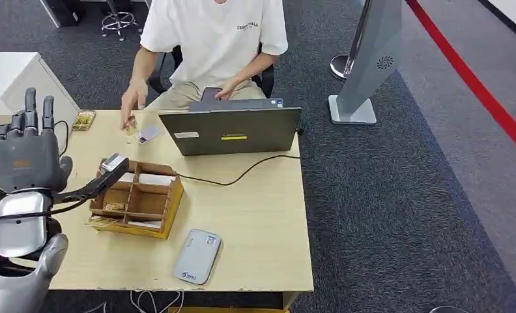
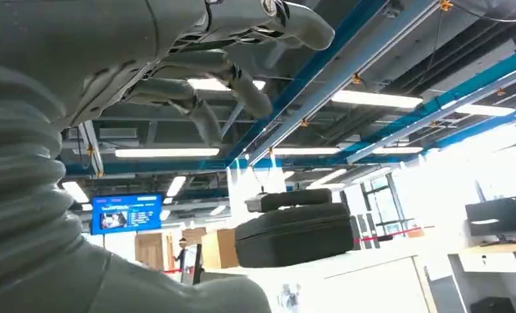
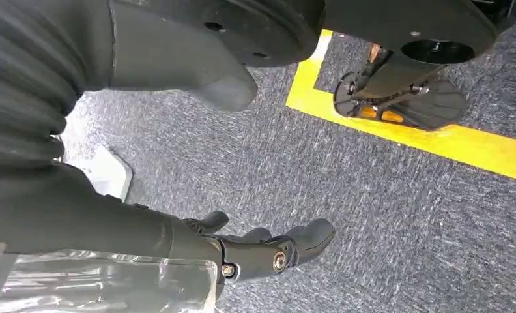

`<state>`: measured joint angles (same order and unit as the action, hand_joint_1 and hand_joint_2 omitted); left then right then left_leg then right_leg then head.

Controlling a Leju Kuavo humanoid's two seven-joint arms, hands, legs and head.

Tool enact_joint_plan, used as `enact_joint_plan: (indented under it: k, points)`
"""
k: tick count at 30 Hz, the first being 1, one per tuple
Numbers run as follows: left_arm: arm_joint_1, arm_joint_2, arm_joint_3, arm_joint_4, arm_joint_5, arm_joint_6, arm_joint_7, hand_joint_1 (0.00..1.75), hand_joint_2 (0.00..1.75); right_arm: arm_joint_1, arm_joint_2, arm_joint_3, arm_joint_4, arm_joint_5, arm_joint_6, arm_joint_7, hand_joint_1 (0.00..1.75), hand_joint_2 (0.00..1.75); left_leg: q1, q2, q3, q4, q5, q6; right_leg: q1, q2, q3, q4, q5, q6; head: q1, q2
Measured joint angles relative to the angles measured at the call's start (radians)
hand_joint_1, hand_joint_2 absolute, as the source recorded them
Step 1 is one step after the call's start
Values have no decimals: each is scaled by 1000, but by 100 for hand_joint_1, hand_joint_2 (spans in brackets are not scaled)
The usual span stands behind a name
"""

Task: Pass the card to the sensor for recognition and then transmit it.

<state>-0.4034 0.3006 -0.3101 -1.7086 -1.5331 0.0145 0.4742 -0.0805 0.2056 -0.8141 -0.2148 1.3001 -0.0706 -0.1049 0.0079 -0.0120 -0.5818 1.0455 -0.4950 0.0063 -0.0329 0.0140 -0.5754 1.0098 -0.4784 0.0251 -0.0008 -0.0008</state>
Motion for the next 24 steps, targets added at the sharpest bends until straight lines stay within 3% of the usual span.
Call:
enact_joint_plan:
  k: [11, 15, 17, 18, 21, 24]
  points:
    - [173, 40, 22, -106, 0, 31, -5, 0, 175, 2, 0, -24, 0, -2, -6, 6, 0, 175, 0, 0, -1, 0, -1, 0, 0, 0, -1, 0, -1, 0, 0, 0]
    - [301, 69, 91, -172, 0, 70, -19, 0, 175, 7, 0, -32, 0, 3, -18, 25, 0, 175, 0, 4, 0, -1, -2, 0, 0, 5, -1, 0, -1, 0, 0, 0]
    - [389, 61, 168, -201, 0, 107, -77, 0, 175, 9, 0, -35, 0, 9, -24, 34, 0, 175, 0, 4, 0, -1, -3, -1, 0, 5, -1, 0, -1, 0, 0, 0]
    - [430, 39, 241, -213, 0, 137, -158, 0, 175, 10, -2, -39, 0, 15, -27, 42, 0, 175, 0, 4, 0, -1, -3, -1, 0, 5, -2, 0, -1, 0, 0, 0]
    - [500, -77, 488, -220, 2, 199, -381, 0, 175, 13, -4, -45, 0, 40, -36, 69, 0, 175, 0, 4, -1, -1, -3, 0, 0, 4, -2, 0, -2, 0, 2, 0]
    - [529, -180, 710, -207, 28, 241, -522, 0, 175, 14, -6, -51, 0, 55, -45, 103, 0, 175, 0, 5, -1, -1, -3, 0, 0, 5, -2, -1, -2, 0, 1, 0]
